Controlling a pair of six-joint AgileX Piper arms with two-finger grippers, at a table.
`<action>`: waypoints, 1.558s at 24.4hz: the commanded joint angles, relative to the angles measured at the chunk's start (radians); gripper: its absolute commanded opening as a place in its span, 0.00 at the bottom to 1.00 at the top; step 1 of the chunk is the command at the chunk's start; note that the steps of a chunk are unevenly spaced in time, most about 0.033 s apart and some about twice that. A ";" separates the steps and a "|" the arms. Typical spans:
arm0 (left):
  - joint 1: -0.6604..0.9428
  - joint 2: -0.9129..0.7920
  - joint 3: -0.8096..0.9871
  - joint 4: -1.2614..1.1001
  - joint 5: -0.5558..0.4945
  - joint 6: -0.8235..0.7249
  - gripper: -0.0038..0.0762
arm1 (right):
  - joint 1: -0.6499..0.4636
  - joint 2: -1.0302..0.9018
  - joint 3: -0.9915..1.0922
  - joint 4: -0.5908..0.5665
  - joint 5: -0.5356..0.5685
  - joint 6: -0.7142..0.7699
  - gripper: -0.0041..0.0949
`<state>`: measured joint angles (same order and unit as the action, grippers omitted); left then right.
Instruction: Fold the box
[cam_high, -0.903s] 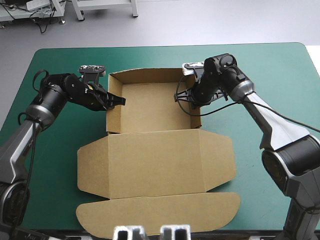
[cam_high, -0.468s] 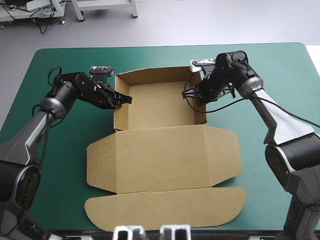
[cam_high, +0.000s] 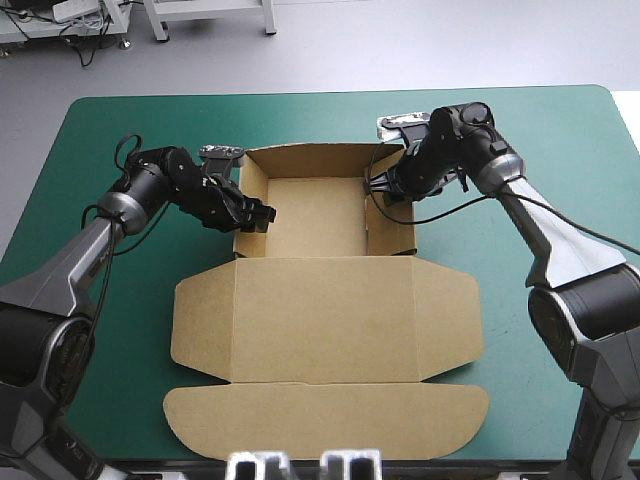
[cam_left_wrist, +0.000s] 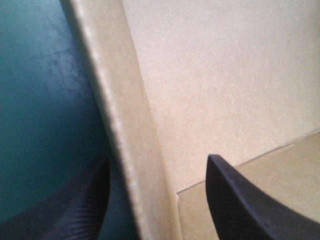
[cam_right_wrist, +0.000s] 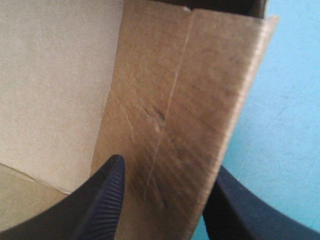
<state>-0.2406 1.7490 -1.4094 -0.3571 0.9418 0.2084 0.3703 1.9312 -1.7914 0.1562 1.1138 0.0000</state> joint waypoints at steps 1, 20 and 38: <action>-0.004 -0.050 -0.045 -0.026 -0.014 0.003 0.62 | -0.002 -0.055 -0.033 0.010 -0.031 -0.006 0.50; -0.004 -0.105 -0.482 0.151 0.348 -0.105 0.37 | -0.002 -0.071 -0.274 -0.090 0.135 0.000 0.49; -0.004 -0.918 0.173 0.099 0.348 -0.060 0.04 | -0.050 0.036 -0.141 0.118 0.133 -0.013 0.31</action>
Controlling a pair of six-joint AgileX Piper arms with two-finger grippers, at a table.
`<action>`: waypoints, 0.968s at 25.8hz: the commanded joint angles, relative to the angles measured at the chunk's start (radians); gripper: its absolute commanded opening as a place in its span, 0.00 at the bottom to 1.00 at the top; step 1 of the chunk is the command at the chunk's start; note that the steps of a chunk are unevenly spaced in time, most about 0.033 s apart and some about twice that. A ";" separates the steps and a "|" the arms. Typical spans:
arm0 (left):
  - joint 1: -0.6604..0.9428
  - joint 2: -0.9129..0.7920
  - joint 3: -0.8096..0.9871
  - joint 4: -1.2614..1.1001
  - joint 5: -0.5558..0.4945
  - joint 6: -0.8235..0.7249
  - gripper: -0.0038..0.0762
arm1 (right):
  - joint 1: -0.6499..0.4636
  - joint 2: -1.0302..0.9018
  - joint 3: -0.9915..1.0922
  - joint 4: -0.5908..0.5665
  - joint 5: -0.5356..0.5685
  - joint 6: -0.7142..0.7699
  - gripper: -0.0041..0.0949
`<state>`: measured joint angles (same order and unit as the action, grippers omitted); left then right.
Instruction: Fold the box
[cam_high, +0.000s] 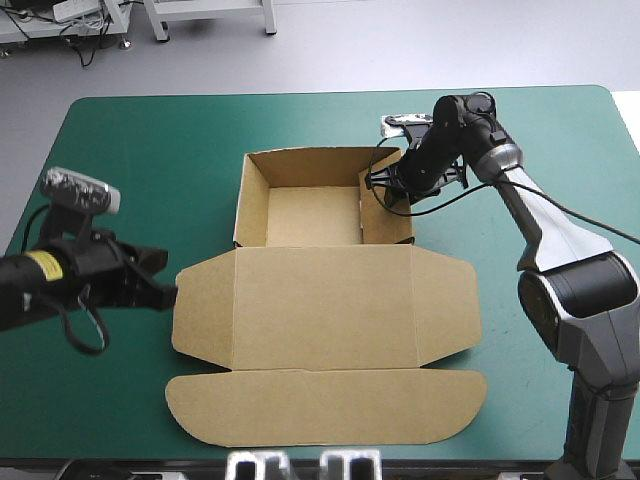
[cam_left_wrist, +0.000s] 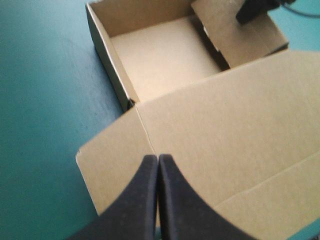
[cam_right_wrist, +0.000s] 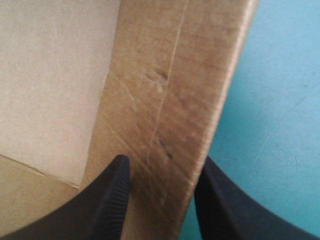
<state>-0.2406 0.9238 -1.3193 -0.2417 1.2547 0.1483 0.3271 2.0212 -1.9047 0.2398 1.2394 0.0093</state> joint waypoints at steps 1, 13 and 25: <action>-0.004 -0.136 0.136 -0.011 0.036 -0.002 0.04 | -0.007 -0.054 -0.027 0.029 0.008 -0.022 0.23; -0.004 -0.599 0.571 0.124 0.036 -0.061 0.04 | -0.134 -0.206 -0.027 -0.193 0.011 -0.042 0.03; -0.004 -0.751 0.640 0.202 0.036 -0.148 0.04 | -0.705 -0.317 0.222 -0.255 -0.047 -0.124 0.03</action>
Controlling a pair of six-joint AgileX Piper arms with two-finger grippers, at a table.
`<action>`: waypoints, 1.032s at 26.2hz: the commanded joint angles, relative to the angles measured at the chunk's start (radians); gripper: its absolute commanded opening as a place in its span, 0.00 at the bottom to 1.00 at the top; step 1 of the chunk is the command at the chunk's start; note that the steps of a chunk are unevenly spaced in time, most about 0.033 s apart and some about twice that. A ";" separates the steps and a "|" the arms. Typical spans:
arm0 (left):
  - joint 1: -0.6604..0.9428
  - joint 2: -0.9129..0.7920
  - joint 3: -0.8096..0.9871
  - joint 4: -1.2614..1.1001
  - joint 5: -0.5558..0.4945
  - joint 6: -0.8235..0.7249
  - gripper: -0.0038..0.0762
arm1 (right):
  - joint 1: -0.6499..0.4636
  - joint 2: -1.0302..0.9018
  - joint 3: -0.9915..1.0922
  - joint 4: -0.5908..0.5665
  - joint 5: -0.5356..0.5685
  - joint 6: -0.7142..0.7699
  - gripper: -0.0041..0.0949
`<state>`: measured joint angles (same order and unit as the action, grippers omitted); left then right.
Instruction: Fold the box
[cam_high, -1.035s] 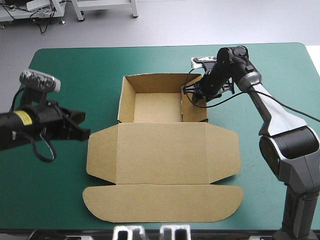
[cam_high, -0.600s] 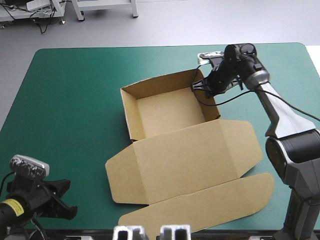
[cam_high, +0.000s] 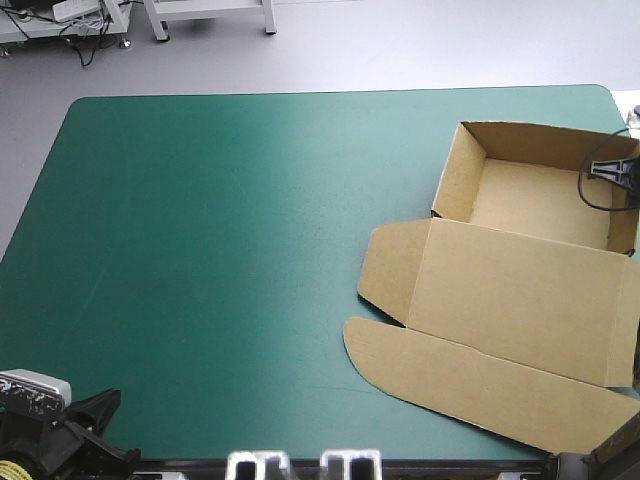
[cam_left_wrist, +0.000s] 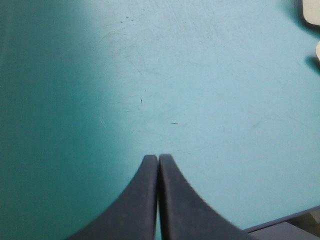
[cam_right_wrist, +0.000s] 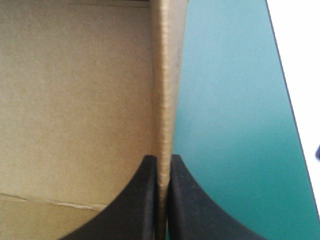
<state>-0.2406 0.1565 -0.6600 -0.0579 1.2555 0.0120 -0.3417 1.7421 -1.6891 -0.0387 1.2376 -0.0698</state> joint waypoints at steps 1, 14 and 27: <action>-0.004 0.016 -0.020 0.033 0.035 -0.012 0.04 | -0.040 -0.015 0.025 0.005 -0.054 -0.086 0.04; -0.004 0.016 -0.009 0.079 0.035 0.010 0.04 | -0.036 -0.038 0.015 -0.001 0.011 -0.117 0.46; -0.004 0.016 -0.009 0.070 0.024 0.084 0.04 | -0.035 -0.447 0.097 0.277 0.011 -0.139 0.20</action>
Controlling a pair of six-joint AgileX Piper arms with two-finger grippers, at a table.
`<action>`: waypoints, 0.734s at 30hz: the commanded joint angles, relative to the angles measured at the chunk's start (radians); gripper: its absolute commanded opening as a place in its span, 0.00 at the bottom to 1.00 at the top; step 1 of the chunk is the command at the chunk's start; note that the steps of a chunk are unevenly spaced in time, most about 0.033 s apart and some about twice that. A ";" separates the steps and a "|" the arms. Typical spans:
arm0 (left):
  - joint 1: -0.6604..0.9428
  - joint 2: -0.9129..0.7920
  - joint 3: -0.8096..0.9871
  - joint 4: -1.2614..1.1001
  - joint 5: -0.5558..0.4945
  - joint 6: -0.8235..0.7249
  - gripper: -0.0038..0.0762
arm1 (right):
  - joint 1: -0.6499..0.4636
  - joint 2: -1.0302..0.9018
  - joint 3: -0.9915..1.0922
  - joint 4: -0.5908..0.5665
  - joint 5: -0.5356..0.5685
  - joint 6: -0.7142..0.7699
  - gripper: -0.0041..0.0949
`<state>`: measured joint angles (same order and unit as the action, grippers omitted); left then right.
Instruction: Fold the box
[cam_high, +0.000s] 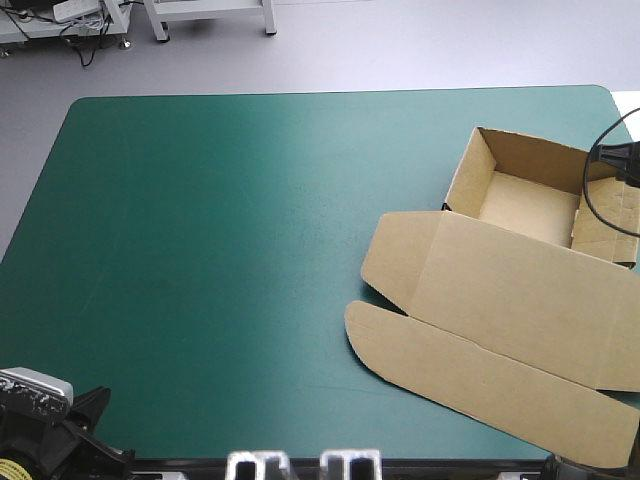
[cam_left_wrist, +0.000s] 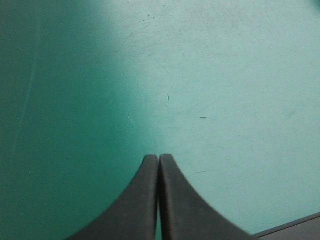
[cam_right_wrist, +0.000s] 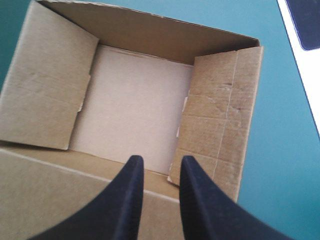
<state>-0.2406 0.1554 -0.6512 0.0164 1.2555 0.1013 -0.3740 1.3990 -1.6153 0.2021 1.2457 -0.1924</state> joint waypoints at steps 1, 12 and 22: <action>-0.004 0.017 -0.018 -0.005 0.018 -0.006 0.04 | -0.003 -0.144 0.061 0.039 0.003 -0.019 0.17; -0.004 0.005 0.033 -0.025 -0.061 -0.004 0.04 | -0.001 -0.619 0.682 0.179 -0.190 -0.132 0.09; -0.004 -0.123 0.122 -0.062 -0.130 -0.011 0.04 | 0.093 -0.905 0.949 0.174 -0.255 -0.149 0.07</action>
<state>-0.2406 0.0420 -0.5112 -0.0388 1.2068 0.0993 -0.3012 0.5399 -0.6768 0.3582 1.0705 -0.3270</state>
